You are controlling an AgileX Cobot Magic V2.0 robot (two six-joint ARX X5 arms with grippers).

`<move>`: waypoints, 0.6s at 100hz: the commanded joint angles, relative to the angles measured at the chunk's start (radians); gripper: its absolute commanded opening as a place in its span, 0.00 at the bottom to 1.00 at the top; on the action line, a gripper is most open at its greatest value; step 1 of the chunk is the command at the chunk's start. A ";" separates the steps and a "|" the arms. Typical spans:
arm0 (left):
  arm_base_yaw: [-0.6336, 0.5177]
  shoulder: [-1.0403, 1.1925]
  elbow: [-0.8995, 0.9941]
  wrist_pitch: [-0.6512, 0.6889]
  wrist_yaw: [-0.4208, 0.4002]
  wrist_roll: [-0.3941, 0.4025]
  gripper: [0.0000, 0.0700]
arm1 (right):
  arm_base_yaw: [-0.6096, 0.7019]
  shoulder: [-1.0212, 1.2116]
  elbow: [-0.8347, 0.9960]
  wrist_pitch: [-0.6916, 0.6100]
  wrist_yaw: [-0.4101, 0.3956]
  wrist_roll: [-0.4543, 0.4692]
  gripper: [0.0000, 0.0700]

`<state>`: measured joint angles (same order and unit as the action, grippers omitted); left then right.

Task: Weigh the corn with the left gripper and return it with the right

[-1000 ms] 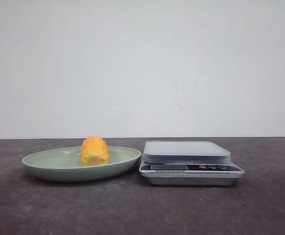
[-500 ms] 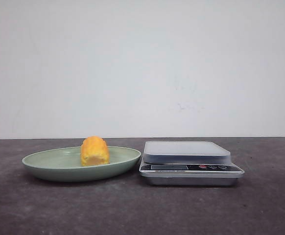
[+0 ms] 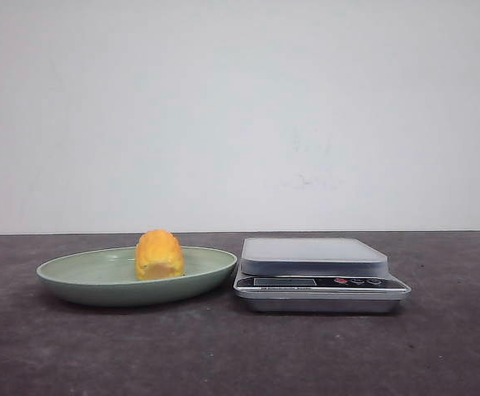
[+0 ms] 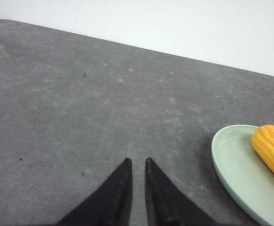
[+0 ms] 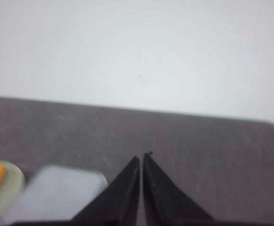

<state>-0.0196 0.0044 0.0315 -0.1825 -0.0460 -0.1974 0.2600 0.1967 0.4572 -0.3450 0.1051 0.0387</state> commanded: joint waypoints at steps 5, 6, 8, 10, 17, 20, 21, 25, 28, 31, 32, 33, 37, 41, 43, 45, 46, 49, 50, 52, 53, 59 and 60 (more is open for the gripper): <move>0.002 -0.001 -0.018 0.002 0.002 0.013 0.01 | -0.083 -0.068 -0.103 0.024 -0.004 0.010 0.01; 0.002 -0.001 -0.018 0.002 0.002 0.013 0.01 | -0.090 -0.074 -0.111 0.024 -0.003 0.010 0.01; 0.002 -0.001 -0.018 0.002 0.002 0.013 0.01 | -0.106 -0.086 -0.128 0.024 -0.003 0.010 0.01; 0.002 -0.001 -0.018 0.002 0.002 0.013 0.01 | -0.121 -0.098 -0.144 0.024 -0.003 0.010 0.01; 0.002 -0.001 -0.018 0.002 0.002 0.013 0.01 | -0.173 -0.132 -0.191 0.024 -0.004 0.010 0.01; 0.002 -0.001 -0.018 0.003 0.002 0.013 0.01 | -0.195 -0.144 -0.209 0.029 -0.004 0.010 0.01; 0.002 -0.001 -0.018 0.003 0.002 0.013 0.01 | -0.201 -0.147 -0.215 0.031 -0.004 0.011 0.01; 0.002 -0.001 -0.018 0.003 0.002 0.013 0.01 | -0.229 -0.159 -0.236 0.033 -0.005 0.011 0.01; 0.002 -0.001 -0.018 0.002 0.002 0.013 0.01 | -0.249 -0.166 -0.249 0.035 -0.005 0.011 0.01; 0.002 -0.001 -0.018 0.002 0.002 0.013 0.01 | -0.266 -0.172 -0.263 0.042 -0.009 0.011 0.01; 0.002 -0.001 -0.018 0.002 0.002 0.013 0.01 | -0.272 -0.174 -0.268 0.044 -0.010 0.011 0.01; 0.002 -0.001 -0.018 0.002 0.002 0.013 0.01 | -0.277 -0.176 -0.273 0.047 -0.012 0.011 0.01; 0.002 -0.001 -0.018 0.002 0.002 0.013 0.01 | -0.297 -0.184 -0.293 0.064 -0.015 0.011 0.01; 0.002 -0.001 -0.018 0.002 0.002 0.013 0.01 | -0.315 -0.192 -0.312 0.075 -0.027 0.010 0.01; 0.002 -0.001 -0.018 0.003 0.002 0.013 0.01 | -0.323 -0.193 -0.321 0.081 -0.034 0.010 0.01; 0.002 -0.001 -0.018 0.002 0.002 0.013 0.01 | -0.331 -0.193 -0.329 0.089 -0.038 0.010 0.01; 0.002 -0.001 -0.018 0.003 0.002 0.013 0.01 | -0.335 -0.193 -0.333 0.093 -0.039 0.010 0.01; 0.002 -0.001 -0.018 0.002 0.002 0.013 0.01 | -0.344 -0.193 -0.346 0.105 -0.043 0.011 0.01; 0.002 -0.001 -0.018 0.002 0.002 0.013 0.01 | -0.347 -0.193 -0.350 0.108 -0.045 0.011 0.01; 0.002 -0.001 -0.018 0.002 0.002 0.013 0.01 | -0.352 -0.193 -0.359 0.117 -0.053 0.011 0.01; 0.002 -0.001 -0.018 0.003 0.002 0.013 0.01 | -0.354 -0.193 -0.363 0.121 -0.056 0.010 0.01; 0.002 -0.001 -0.018 0.002 0.002 0.013 0.01 | -0.364 -0.193 -0.387 0.137 -0.074 0.011 0.01; 0.002 -0.001 -0.018 0.002 0.002 0.013 0.01 | -0.364 -0.193 -0.391 0.138 -0.077 0.011 0.01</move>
<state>-0.0196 0.0044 0.0315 -0.1825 -0.0460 -0.1974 -0.0978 0.0063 0.0853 -0.2276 0.0448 0.0414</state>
